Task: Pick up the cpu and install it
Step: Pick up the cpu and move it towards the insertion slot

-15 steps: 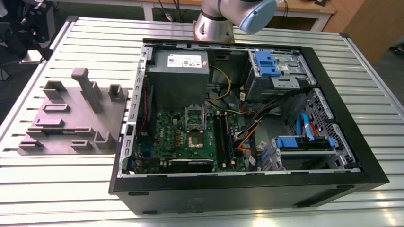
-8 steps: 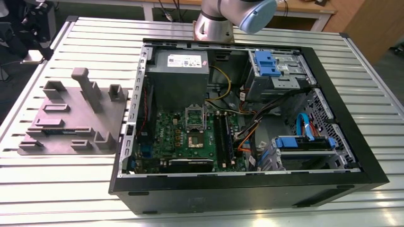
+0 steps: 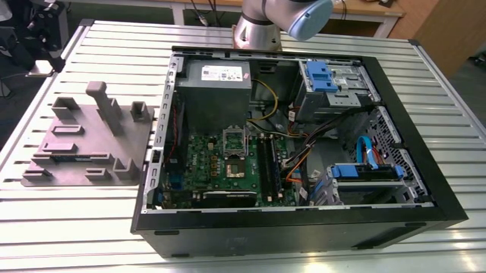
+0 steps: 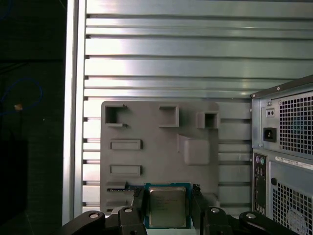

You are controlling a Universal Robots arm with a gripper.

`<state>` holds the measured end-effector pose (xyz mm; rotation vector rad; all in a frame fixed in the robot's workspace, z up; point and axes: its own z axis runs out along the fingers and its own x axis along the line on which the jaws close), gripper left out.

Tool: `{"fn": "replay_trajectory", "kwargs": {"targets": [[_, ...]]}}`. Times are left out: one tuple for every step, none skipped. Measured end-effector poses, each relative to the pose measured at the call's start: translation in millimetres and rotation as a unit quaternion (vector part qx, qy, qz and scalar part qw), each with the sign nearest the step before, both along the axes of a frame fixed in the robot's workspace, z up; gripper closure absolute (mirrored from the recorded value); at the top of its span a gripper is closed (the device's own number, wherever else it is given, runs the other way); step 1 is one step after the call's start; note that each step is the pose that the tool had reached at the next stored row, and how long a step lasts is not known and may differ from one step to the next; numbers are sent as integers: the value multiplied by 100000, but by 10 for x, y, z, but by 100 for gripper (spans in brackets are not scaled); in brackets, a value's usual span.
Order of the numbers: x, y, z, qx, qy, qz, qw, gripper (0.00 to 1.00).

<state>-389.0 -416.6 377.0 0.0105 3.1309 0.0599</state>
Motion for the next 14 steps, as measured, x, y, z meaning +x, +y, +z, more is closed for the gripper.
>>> {"fn": "replay_trajectory", "kwargs": {"targets": [[2,0,0,1,1,-1,100000,53],[21,0,0,3,0,0,100000,53],[23,0,0,3,-2,0,100000,53],[23,0,0,2,-1,0,100000,53],[24,0,0,2,0,-2,100000,53],[26,0,0,2,-1,3,100000,53],[31,0,0,1,2,5,100000,53],[36,0,0,0,1,7,100000,53],[40,0,0,1,1,1,100000,53],[46,0,-1,5,-4,3,100000,53],[52,0,0,3,-2,3,100000,53],[57,0,0,0,2,0,100000,53],[62,0,0,3,-2,0,100000,53],[67,0,0,2,-1,-1,100000,53]]}}
